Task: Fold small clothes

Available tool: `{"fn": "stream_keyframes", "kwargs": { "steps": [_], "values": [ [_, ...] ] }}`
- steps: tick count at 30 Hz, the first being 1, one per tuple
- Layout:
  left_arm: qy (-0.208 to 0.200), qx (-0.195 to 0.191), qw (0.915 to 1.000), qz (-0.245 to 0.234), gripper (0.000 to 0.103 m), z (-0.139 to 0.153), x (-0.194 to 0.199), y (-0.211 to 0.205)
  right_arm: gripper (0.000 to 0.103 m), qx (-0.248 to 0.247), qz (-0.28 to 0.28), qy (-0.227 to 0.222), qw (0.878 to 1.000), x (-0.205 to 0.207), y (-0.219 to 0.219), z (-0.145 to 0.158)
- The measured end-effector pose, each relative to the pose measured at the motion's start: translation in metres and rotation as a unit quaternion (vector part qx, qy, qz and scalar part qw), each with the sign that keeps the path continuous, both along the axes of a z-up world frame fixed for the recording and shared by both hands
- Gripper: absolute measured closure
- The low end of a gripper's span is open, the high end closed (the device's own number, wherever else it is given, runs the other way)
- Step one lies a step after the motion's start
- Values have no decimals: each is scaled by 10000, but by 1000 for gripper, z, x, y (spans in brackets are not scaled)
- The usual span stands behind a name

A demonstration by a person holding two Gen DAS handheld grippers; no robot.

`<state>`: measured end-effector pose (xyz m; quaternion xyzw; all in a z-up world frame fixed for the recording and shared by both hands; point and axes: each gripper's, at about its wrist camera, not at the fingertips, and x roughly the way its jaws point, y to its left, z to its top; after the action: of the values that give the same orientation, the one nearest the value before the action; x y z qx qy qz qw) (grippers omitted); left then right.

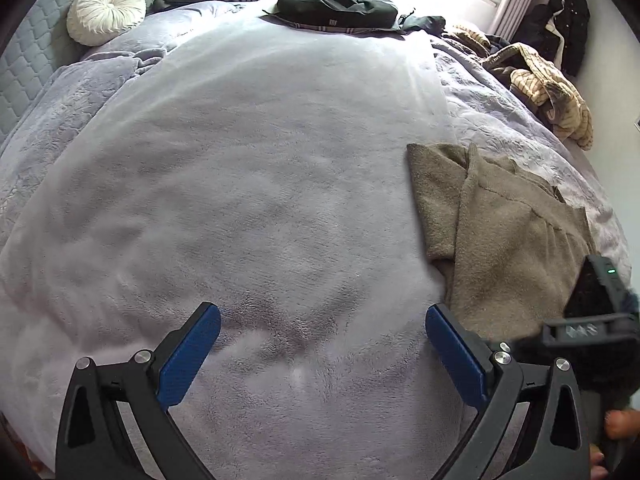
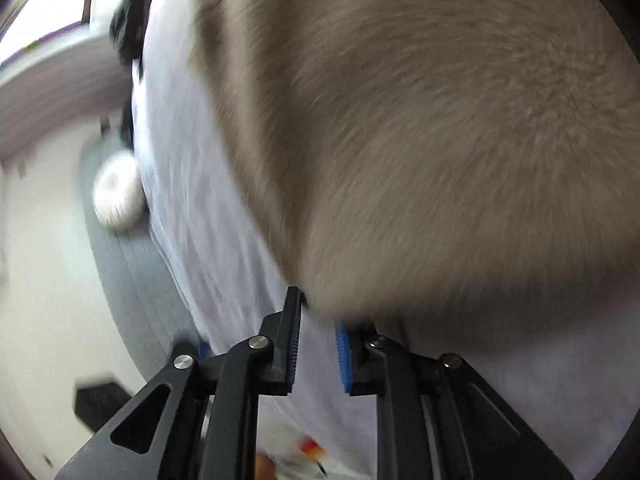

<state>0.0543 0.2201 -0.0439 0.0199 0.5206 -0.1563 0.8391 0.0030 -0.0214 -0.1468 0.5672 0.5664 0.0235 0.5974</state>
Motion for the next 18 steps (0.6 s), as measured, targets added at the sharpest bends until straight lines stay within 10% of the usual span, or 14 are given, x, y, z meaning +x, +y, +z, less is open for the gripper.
{"fn": "stream_keyframes", "kwargs": {
  "steps": [5, 10, 18],
  "values": [
    [69, -38, 10000, -29, 0, -2, -4, 6, 83, -1181, 693, -644, 9885, 22, -4, 63],
    [210, 156, 9996, -92, 0, -3, -10, 3, 83, -2201, 676, -672, 9708, 86, -24, 62],
    [486, -47, 9988, -105, 0, 8, -18, 1, 83, -1485, 934, -462, 9834, 89, -6, 51]
  ]
}}
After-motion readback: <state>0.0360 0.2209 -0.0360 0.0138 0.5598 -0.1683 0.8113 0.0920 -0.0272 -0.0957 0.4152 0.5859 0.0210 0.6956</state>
